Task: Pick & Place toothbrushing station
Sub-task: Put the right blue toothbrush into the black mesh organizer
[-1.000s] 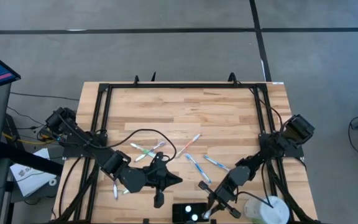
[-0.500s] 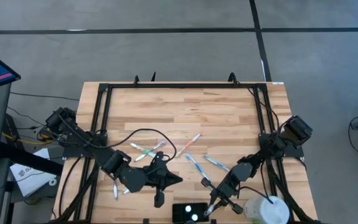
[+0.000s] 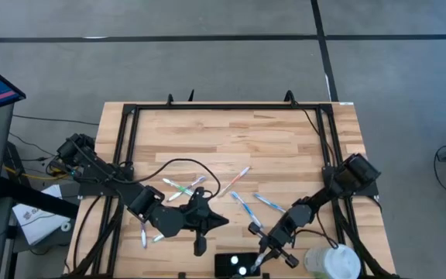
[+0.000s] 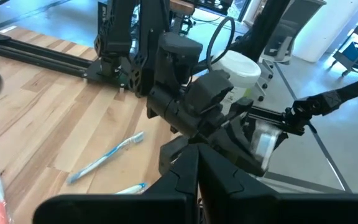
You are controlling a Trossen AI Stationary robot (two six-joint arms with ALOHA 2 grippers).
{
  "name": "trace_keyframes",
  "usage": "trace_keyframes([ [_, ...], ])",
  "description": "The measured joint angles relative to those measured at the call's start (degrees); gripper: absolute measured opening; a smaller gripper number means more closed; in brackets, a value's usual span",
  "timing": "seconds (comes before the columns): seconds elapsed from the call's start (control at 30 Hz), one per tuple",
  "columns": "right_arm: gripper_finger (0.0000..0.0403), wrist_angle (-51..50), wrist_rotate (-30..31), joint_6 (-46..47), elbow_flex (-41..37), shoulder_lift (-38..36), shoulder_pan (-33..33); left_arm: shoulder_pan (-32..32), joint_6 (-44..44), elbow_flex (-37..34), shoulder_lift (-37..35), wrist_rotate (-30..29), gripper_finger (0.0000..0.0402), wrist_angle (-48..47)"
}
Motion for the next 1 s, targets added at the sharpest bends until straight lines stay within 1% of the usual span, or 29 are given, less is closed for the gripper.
trace_keyframes([
  [0.17,0.0000,0.18,0.26,-0.35,0.02,0.45,-0.04,0.00,-0.02,0.00,0.00,0.00,0.0000,-0.07],
  [0.43,0.0000,-3.22,1.18,-1.80,0.04,0.43,-0.02,0.00,-0.02,0.00,0.00,0.00,0.0000,-0.20],
  [1.0,0.0000,-2.71,1.29,-2.00,-0.01,1.46,0.00,0.09,-0.07,0.00,0.00,0.01,0.0000,-0.45],
])
